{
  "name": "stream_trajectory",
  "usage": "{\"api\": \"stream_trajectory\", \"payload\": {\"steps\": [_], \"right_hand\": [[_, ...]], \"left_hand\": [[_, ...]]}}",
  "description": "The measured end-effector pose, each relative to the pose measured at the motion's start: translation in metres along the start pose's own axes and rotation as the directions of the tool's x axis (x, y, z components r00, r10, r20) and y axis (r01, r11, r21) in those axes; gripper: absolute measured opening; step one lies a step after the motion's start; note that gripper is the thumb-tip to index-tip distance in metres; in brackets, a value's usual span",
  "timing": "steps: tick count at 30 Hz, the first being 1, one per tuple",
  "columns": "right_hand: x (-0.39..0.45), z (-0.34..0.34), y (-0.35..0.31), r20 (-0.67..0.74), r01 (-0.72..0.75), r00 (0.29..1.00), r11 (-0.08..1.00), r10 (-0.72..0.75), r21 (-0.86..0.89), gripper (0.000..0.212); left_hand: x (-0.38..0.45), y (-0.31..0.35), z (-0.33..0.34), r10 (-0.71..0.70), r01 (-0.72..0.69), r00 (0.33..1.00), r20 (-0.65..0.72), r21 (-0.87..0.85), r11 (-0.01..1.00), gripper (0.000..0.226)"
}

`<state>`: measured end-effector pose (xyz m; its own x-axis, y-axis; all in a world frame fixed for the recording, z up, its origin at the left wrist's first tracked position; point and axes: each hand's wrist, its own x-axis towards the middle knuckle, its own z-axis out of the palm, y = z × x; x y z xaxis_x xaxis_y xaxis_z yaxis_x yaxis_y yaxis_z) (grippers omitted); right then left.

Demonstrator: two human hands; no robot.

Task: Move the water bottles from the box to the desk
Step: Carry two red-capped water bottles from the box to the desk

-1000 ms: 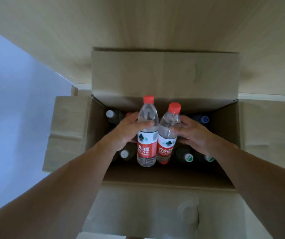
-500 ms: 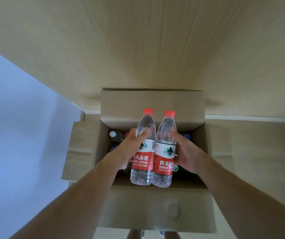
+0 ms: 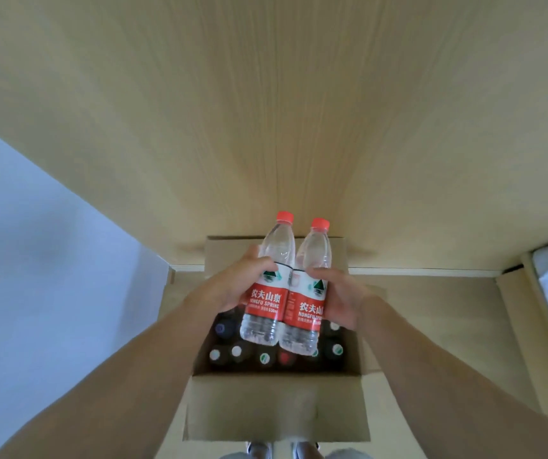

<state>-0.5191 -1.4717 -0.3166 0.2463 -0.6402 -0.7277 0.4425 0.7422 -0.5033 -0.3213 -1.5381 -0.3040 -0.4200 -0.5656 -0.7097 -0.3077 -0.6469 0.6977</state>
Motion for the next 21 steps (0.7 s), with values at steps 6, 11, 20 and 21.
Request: {"api": "stream_trajectory", "payload": {"steps": [6, 11, 20, 21], "right_hand": [[-0.053, 0.015, -0.034, -0.068, 0.092, 0.993, 0.995, -0.094, -0.035, 0.043], [-0.092, 0.012, -0.042, -0.173, 0.215, 0.96, 0.975, -0.222, -0.058, 0.045], [-0.174, -0.007, -0.023, -0.502, 0.358, 0.798, 0.932, -0.334, -0.052, 0.046], [-0.185, -0.011, -0.016, -0.533, 0.377, 0.777, 0.926, -0.335, -0.034, 0.045]], "left_hand": [[-0.027, 0.043, 0.018, 0.109, -0.105, 0.994, -0.033, 0.089, 0.99, 0.046], [-0.037, 0.067, 0.043, 0.178, -0.18, 0.984, 0.029, 0.199, 0.963, 0.045], [-0.039, 0.087, 0.112, 0.253, -0.344, 0.928, 0.273, 0.371, 0.863, 0.046], [-0.04, 0.088, 0.123, 0.247, -0.357, 0.919, 0.307, 0.383, 0.852, 0.044]]}}
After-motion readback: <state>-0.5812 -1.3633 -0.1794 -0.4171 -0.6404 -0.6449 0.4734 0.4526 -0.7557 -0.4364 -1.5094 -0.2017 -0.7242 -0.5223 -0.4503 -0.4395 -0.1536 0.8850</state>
